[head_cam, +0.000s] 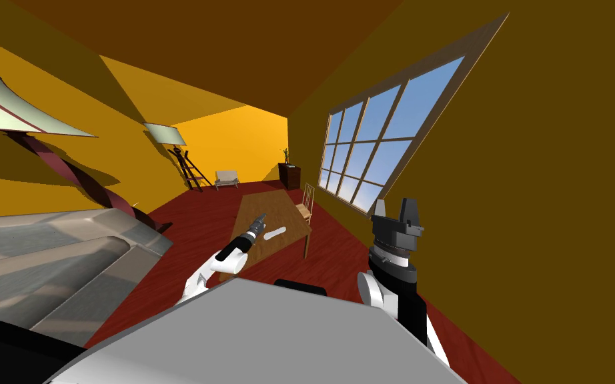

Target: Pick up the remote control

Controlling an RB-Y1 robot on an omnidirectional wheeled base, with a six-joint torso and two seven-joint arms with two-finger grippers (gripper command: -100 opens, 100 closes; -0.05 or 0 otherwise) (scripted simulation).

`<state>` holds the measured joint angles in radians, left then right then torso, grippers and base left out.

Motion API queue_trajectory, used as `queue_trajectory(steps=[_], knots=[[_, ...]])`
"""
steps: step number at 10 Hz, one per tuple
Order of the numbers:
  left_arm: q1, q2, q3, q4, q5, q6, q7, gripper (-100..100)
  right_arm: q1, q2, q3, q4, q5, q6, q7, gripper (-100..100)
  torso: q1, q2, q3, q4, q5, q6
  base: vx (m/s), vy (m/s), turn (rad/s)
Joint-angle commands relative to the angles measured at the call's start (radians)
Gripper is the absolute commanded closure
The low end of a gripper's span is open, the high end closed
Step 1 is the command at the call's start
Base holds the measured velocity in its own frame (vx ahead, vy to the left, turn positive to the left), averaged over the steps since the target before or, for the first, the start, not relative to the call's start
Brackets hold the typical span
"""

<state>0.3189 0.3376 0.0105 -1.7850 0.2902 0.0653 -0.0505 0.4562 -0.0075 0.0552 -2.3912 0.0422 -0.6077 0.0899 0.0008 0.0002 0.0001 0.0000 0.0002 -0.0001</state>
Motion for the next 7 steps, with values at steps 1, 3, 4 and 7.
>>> queue_trajectory(steps=[1,3,4,7], knots=[[-0.031,0.027,0.008,0.050,0.022,0.050,0.008,-100,0.000,0.000,0.000,0.000,0.000,0.000,0.000,0,0.000,0.000,0.000,0.000,0.000,0.000,-0.005,0.005,0.001],[-0.031,0.027,0.008,0.061,0.022,0.070,0.008,-100,0.000,0.000,0.000,0.000,0.000,0.000,0.000,0,-0.001,0.000,0.000,0.000,0.000,0.000,0.000,0.000,0.000],[-0.057,0.051,0.014,0.114,0.043,0.107,0.016,-100,0.000,0.000,0.000,0.000,0.000,0.000,0.000,0,-0.001,0.000,0.000,0.000,0.000,0.000,0.000,0.000,0.000],[-0.083,0.074,0.020,0.169,0.063,0.176,0.025,-100,0.000,0.000,0.000,0.000,0.000,0.000,0.000,0,-0.001,0.000,0.000,0.000,0.000,0.000,0.000,-0.001,-0.007]])
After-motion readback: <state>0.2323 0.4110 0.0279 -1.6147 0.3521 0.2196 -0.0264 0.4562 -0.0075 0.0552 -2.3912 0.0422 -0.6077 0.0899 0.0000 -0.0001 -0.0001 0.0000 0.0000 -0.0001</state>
